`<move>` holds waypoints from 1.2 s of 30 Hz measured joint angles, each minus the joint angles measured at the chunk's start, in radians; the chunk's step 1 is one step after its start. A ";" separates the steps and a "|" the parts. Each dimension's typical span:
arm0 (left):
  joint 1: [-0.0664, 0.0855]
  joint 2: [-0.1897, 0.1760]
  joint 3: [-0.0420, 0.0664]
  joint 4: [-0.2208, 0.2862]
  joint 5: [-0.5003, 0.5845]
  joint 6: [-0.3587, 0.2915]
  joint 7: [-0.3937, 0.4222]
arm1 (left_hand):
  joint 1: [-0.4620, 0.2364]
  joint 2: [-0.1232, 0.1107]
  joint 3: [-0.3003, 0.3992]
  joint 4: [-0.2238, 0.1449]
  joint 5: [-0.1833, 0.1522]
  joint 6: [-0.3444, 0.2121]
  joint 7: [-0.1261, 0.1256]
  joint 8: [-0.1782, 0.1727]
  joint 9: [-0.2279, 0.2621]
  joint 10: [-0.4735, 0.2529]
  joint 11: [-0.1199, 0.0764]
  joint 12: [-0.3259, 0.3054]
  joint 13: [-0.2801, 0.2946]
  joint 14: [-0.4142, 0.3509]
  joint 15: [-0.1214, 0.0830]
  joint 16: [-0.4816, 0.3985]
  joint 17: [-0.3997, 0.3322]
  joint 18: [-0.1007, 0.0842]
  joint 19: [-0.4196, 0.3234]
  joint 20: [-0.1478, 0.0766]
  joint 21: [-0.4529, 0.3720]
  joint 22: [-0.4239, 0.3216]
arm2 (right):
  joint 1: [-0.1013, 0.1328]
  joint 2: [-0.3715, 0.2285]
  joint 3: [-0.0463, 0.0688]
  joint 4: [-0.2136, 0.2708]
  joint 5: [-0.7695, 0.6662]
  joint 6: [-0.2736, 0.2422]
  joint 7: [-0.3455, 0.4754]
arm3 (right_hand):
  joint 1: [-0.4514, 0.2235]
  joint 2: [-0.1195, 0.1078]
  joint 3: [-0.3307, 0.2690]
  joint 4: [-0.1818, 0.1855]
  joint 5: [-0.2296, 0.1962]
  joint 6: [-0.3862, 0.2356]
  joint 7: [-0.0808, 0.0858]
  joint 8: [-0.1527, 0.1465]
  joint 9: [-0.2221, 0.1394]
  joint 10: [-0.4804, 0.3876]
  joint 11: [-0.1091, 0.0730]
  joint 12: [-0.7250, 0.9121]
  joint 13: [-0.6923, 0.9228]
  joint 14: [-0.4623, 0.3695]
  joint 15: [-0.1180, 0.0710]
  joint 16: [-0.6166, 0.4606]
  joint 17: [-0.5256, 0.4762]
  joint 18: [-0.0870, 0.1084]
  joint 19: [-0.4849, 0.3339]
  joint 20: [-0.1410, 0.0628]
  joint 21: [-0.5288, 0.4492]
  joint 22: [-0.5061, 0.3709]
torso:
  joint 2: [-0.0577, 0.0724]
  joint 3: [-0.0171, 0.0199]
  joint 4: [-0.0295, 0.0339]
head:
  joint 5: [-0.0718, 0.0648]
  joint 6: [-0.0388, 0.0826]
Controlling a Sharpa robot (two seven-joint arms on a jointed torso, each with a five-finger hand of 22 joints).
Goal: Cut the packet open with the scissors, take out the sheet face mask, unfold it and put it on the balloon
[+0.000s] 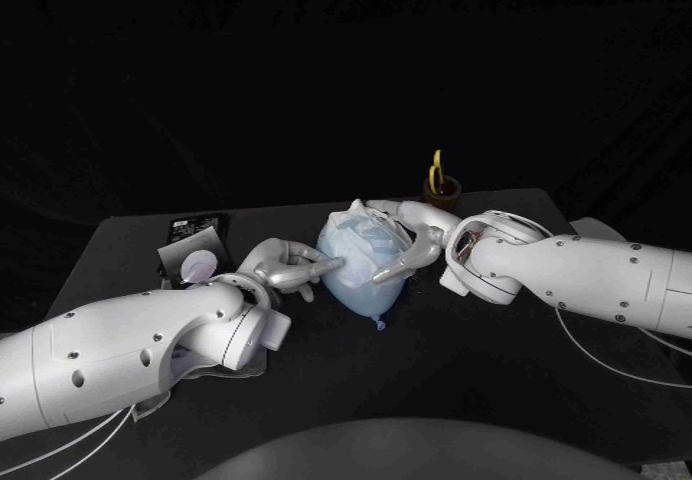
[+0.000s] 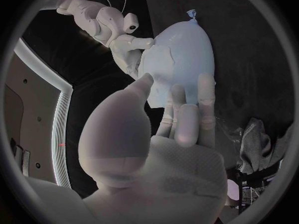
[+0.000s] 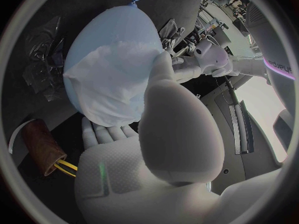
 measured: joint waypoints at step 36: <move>-0.010 0.021 -0.001 0.005 -0.031 -0.012 -0.045 | 0.207 0.113 -0.314 0.164 0.000 0.008 0.007 -0.009 -0.046 -0.007 0.007 0.025 -0.009 -0.007 0.007 0.000 -0.006 -0.004 0.011 0.003 -0.010 -0.015 | -0.004 0.002 0.001 0.001 0.000 -0.008 -0.008 | 0.000 0.000 0.010 -0.002 0.000 0.007 0.000 0.008 0.006 -0.003 -0.004 0.004 0.001 0.000 0.000 0.000 0.000 0.000 0.004 -0.004 0.000 0.000 | 0.001 -0.0001 -0.0001 | 0.006 -0.003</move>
